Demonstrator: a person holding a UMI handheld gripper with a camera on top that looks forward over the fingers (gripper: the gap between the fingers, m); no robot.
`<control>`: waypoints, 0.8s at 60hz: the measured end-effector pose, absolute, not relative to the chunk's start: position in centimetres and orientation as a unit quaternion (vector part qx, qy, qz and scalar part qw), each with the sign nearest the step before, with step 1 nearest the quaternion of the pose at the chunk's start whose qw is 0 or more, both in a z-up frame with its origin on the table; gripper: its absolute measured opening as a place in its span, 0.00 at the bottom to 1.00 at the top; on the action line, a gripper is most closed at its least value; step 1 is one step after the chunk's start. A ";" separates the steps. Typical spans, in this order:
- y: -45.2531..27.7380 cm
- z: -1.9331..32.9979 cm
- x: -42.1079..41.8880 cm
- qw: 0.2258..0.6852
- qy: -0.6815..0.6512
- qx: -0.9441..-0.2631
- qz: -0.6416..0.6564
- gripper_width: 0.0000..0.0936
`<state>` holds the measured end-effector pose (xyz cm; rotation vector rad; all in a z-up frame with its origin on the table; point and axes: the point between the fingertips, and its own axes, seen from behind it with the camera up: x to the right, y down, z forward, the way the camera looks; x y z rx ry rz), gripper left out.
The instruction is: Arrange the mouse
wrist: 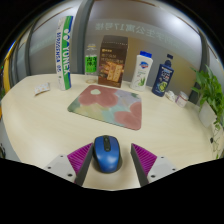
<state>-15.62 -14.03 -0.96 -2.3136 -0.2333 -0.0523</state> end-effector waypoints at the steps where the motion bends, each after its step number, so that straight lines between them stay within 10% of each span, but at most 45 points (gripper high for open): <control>1: -13.8 -1.0 -15.7 0.397 -0.090 -0.913 -0.016 0.79; 8: -13.4 -1.4 -16.9 0.391 -0.081 -0.916 0.031 0.52; 24: -13.4 -0.9 -16.5 0.378 -0.073 -0.923 0.009 0.39; 48: 2.3 15.9 -16.2 0.512 -0.011 -0.859 0.013 0.38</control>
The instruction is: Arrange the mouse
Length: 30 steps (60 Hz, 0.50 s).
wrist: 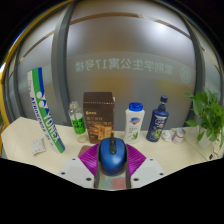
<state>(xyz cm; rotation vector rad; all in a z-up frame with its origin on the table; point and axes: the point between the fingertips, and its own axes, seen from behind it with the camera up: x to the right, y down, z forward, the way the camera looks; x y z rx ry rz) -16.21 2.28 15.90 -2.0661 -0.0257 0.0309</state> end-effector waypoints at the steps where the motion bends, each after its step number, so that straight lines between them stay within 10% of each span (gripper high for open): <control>1: 3.0 15.6 -16.5 0.511 -0.010 -0.860 0.016 0.38; 17: 7.9 2.4 -18.9 0.426 -0.011 -0.905 -0.010 0.42; 30: 7.3 -0.6 -19.0 0.394 -0.018 -0.919 -0.010 0.56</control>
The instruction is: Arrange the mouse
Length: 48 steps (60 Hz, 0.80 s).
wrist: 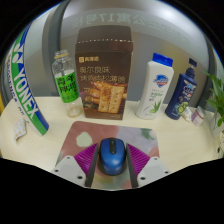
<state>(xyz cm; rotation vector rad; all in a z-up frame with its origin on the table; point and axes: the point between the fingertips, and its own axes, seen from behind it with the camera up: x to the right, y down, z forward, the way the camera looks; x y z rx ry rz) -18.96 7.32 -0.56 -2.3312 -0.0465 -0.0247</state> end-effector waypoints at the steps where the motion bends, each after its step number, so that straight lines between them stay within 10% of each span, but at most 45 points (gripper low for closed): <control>1: 7.2 -0.4 -19.0 0.394 -0.020 -0.919 -0.010 0.60; 7: 5.9 1.6 -19.2 0.402 -0.028 -0.915 -0.007 0.92; 48: -18.3 20.2 -21.2 0.477 -0.035 -0.877 -0.050 0.91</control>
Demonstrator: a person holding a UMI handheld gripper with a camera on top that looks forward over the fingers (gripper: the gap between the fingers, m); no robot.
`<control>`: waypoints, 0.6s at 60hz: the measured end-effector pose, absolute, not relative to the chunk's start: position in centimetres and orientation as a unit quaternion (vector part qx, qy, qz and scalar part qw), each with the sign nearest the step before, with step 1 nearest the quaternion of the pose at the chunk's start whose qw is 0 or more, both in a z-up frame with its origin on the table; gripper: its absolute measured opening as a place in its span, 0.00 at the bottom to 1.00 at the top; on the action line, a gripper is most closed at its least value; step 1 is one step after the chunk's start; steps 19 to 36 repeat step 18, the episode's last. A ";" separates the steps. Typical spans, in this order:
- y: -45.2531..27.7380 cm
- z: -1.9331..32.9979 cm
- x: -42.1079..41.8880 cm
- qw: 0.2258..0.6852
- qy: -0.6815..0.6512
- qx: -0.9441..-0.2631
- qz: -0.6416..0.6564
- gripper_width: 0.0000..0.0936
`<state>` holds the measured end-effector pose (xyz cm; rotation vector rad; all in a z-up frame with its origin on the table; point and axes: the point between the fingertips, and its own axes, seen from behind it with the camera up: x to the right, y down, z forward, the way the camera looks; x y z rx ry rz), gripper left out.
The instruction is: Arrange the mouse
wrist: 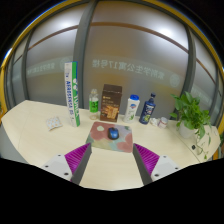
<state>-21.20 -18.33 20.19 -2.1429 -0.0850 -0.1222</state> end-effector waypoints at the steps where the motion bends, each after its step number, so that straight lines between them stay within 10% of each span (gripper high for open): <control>1: -18.8 20.3 -21.2 0.477 -0.035 -0.877 -0.050 0.91; 36: -22.9 21.6 -21.7 0.483 -0.029 -0.874 -0.053 0.91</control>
